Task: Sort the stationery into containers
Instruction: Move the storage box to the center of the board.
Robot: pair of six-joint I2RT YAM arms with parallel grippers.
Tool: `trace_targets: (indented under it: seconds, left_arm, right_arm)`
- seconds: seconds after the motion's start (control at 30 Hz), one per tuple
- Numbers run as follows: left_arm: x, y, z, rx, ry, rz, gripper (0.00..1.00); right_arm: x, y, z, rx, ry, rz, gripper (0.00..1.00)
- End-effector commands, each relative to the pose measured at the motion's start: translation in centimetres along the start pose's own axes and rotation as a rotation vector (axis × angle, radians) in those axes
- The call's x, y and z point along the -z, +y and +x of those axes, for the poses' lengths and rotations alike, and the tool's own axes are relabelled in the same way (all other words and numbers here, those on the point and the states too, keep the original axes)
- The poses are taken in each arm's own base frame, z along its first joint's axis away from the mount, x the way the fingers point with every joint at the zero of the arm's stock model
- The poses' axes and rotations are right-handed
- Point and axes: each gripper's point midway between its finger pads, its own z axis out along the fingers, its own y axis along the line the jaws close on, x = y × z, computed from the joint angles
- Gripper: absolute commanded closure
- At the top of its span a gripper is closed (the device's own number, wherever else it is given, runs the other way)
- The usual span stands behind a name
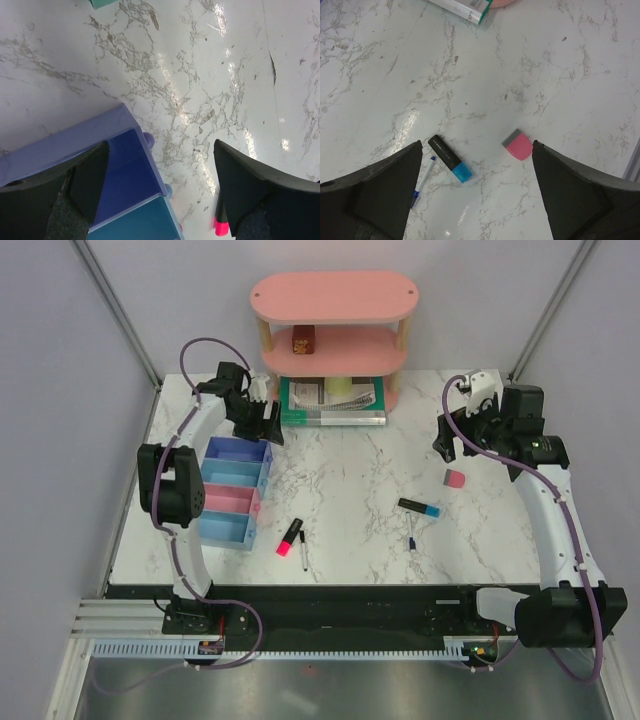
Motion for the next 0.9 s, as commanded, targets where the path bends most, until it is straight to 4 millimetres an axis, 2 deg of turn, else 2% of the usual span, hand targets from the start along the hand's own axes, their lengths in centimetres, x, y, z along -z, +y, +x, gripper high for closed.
trace_targets:
  seconds: [0.0,0.3,0.47,0.73,0.87]
  left_arm:
    - [-0.7,-0.5,-1.6,-0.067,-0.027,0.015,0.09]
    - [-2.7,-1.9,-1.3,-0.089,0.005,0.046,0.09]
    - [-3.7,-3.8,-1.2,-0.126,0.02,0.084,0.09]
    - [-5.9,-8.4,-1.0,-0.216,0.056,0.158,0.1]
    - [-7.0,-12.1,-0.2,-0.279,0.089,0.228,0.11]
  right_arm:
    - [-0.3,-0.2,-0.7,0.019,-0.02,-0.008,0.02]
    - [-0.4,-0.2,-0.6,0.018,-0.016,-0.011,0.02]
    - [-0.3,-0.2,-0.8,0.02,-0.021,-0.008,0.02]
    - [-0.3,-0.3,-0.9,0.019,-0.024,-0.002,0.02]
    - [-0.2,-0.3,-0.9,0.018,-0.024,0.001,0.02]
